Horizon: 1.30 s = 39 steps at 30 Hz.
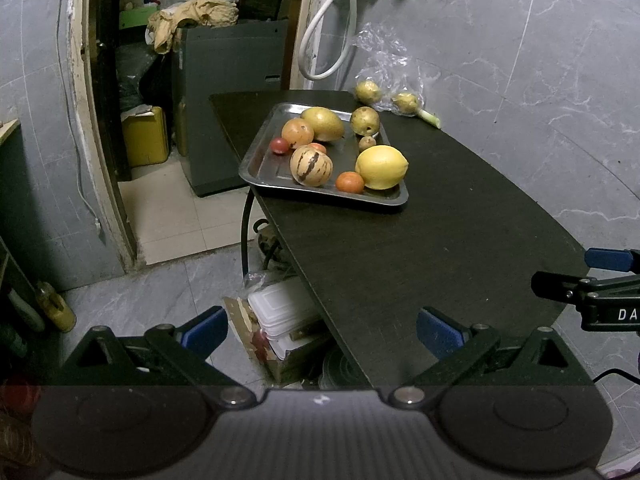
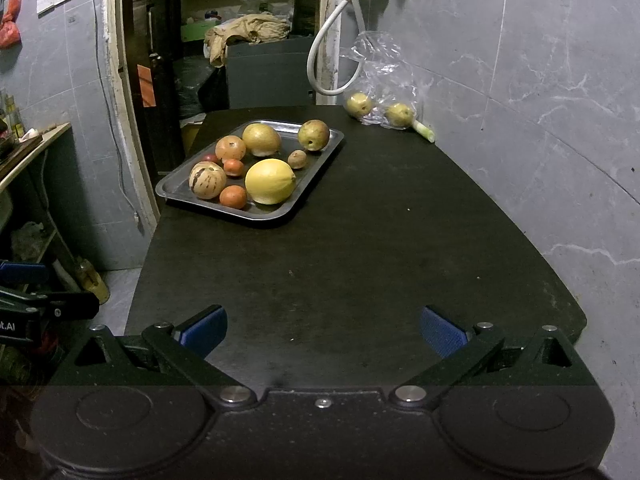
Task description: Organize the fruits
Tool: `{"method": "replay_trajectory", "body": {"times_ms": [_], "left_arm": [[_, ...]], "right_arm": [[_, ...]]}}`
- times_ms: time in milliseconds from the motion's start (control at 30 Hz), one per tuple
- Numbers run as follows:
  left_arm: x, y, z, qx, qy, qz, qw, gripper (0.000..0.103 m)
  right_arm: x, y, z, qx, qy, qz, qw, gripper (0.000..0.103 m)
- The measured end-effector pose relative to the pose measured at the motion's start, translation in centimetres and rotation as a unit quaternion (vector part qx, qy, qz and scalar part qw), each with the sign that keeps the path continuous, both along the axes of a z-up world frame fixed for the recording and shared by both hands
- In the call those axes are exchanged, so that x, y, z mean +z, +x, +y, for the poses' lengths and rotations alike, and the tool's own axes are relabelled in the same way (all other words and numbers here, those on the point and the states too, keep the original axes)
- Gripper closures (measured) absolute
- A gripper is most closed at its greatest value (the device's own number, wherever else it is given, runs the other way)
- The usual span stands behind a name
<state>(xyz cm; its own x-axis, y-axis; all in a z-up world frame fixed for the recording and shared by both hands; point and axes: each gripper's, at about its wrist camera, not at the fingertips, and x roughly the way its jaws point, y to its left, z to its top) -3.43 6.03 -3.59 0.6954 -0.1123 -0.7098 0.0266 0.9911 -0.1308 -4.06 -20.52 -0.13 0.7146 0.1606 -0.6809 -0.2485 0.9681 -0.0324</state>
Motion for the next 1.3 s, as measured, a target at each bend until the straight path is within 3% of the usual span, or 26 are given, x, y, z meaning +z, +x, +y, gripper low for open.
{"method": "replay_trajectory", "body": {"times_ms": [967, 1133, 1300], "left_arm": [[-0.1, -0.1, -0.2, -0.005, 0.0, 0.004, 1.0, 0.001], [0.0, -0.2, -1.1, 0.005, 0.028, -0.001, 0.9996, 0.001], [0.4, -0.2, -1.1, 0.008, 0.013, -0.003, 0.9999, 0.001]], "right_arm": [[-0.2, 0.2, -0.3, -0.001, 0.0, 0.003, 1.0, 0.001], [-0.2, 0.3, -0.2, -0.001, 0.0, 0.003, 1.0, 0.001], [-0.3, 0.4, -0.3, -0.001, 0.0, 0.004, 1.0, 0.001]]}}
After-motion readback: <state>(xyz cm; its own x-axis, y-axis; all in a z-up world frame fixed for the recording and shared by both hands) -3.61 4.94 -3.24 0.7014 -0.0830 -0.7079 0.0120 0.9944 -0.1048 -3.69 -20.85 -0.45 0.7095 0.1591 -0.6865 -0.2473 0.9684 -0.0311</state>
